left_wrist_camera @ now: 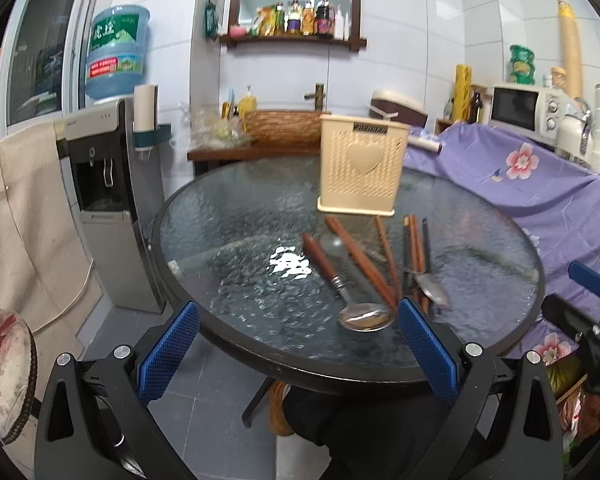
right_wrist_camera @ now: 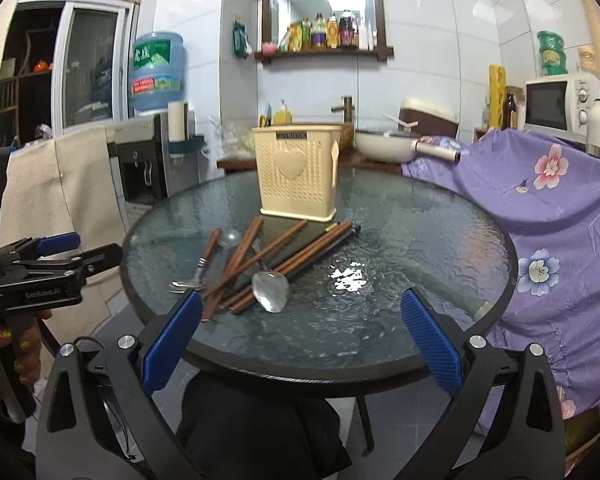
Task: Organize utensils
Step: 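Move right tool to the black chopstick while left tool reaches the wooden-handled spoon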
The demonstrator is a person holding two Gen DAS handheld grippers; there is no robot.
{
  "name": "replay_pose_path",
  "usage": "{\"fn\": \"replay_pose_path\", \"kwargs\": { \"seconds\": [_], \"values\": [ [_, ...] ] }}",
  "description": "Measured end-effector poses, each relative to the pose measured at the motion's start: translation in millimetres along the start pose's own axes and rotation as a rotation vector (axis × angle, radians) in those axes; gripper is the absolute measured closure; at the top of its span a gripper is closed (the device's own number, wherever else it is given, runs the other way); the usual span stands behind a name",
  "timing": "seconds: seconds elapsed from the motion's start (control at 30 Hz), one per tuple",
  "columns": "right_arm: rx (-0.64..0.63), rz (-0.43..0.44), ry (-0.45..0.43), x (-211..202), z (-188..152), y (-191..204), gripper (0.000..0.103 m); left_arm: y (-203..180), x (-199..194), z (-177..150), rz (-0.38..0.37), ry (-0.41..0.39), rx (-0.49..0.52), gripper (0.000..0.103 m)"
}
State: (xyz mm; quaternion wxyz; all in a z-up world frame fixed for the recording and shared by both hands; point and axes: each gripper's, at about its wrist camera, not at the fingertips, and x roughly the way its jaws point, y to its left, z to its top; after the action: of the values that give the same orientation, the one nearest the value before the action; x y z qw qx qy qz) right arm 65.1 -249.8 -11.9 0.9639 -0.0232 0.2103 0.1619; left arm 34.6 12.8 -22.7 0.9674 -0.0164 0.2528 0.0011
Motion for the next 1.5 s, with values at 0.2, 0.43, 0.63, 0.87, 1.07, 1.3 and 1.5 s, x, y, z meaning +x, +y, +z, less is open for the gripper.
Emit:
{"fn": "replay_pose_path", "kwargs": {
  "seconds": [0.2, 0.43, 0.63, 0.87, 1.07, 1.3, 1.5],
  "values": [
    [-0.026, -0.019, 0.114, 48.4, 25.0, -17.9, 0.006, 8.1, 37.7, 20.2, -0.024, 0.082, -0.015, 0.006],
    [0.0, -0.001, 0.284, 126.0, 52.0, -47.7, 0.027, 0.0, 73.8, 38.3, -0.055, 0.15, 0.041, 0.01],
    [0.069, 0.027, 0.414, 187.5, 63.7, -64.1, 0.045, 0.3, 104.9, 44.5, -0.078, 0.228, 0.048, 0.017],
    [0.14, 0.025, 0.513, 233.8, 65.9, -74.9, 0.06, -1.8, 126.4, 45.4, -0.089, 0.279, 0.061, 0.022],
    [0.145, 0.02, 0.552, 254.2, 72.4, -75.2, 0.065, 0.3, 136.5, 46.5, -0.098, 0.306, 0.049, 0.026],
    [0.062, -0.015, 0.591, 265.2, 78.0, -62.3, 0.075, -1.9, 144.4, 45.9, -0.095, 0.322, 0.059, 0.027],
    [0.003, -0.021, 0.611, 271.0, 81.7, -58.3, 0.083, -6.4, 157.4, 46.4, -0.079, 0.348, 0.082, 0.039]
  ]
}}
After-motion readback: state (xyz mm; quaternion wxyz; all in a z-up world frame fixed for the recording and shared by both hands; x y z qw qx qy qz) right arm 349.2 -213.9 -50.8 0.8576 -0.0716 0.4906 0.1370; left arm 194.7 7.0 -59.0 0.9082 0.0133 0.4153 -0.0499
